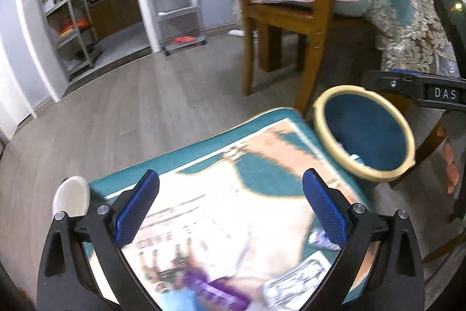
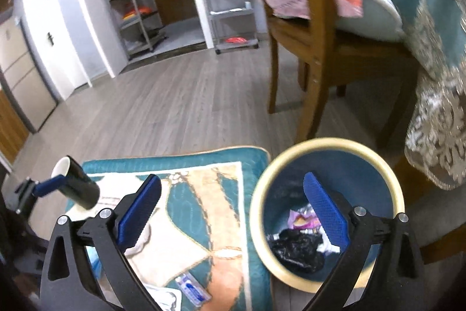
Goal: Collect trash
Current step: 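Move both tools back over the trash on the rug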
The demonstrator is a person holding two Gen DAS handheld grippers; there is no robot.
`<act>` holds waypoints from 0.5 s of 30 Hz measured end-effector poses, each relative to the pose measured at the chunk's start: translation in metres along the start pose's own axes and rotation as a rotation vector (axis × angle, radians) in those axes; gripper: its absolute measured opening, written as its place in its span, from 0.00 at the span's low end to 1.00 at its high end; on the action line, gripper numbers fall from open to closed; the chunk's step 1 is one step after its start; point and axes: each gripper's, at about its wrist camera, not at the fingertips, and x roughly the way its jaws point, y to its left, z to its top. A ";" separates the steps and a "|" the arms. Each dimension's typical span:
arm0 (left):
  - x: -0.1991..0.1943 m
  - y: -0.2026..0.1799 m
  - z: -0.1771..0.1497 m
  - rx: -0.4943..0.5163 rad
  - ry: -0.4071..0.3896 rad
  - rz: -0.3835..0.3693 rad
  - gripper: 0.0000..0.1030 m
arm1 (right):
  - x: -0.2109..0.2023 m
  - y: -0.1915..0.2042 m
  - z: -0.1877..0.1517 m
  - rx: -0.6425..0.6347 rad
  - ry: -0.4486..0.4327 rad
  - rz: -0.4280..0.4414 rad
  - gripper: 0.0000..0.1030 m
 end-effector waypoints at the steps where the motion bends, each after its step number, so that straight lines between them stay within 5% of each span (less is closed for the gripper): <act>1: -0.002 0.010 -0.003 -0.007 0.002 0.015 0.94 | 0.002 0.008 0.000 -0.017 0.000 -0.002 0.95; 15: -0.015 0.098 -0.044 -0.152 0.077 0.095 0.94 | 0.024 0.070 -0.011 -0.077 0.023 0.029 0.95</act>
